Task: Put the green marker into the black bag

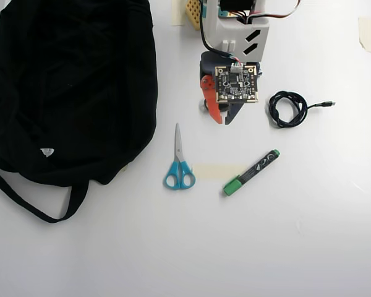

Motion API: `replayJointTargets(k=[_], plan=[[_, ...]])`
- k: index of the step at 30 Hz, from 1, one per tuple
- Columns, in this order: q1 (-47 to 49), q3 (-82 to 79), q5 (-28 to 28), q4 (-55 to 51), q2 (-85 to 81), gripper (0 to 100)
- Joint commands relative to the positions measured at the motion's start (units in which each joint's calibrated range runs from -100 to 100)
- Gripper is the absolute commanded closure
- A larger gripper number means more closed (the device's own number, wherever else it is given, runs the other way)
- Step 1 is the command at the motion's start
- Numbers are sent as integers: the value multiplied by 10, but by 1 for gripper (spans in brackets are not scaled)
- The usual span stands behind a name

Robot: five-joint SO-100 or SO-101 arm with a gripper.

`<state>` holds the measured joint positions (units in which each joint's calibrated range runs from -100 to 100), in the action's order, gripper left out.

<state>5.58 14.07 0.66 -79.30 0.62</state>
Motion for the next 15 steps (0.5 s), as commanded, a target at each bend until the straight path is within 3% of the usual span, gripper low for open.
replayJointTargets(k=[1,15], plan=[[5,15,0,-14,-17,98],[5,15,1,-38,-17,98]])
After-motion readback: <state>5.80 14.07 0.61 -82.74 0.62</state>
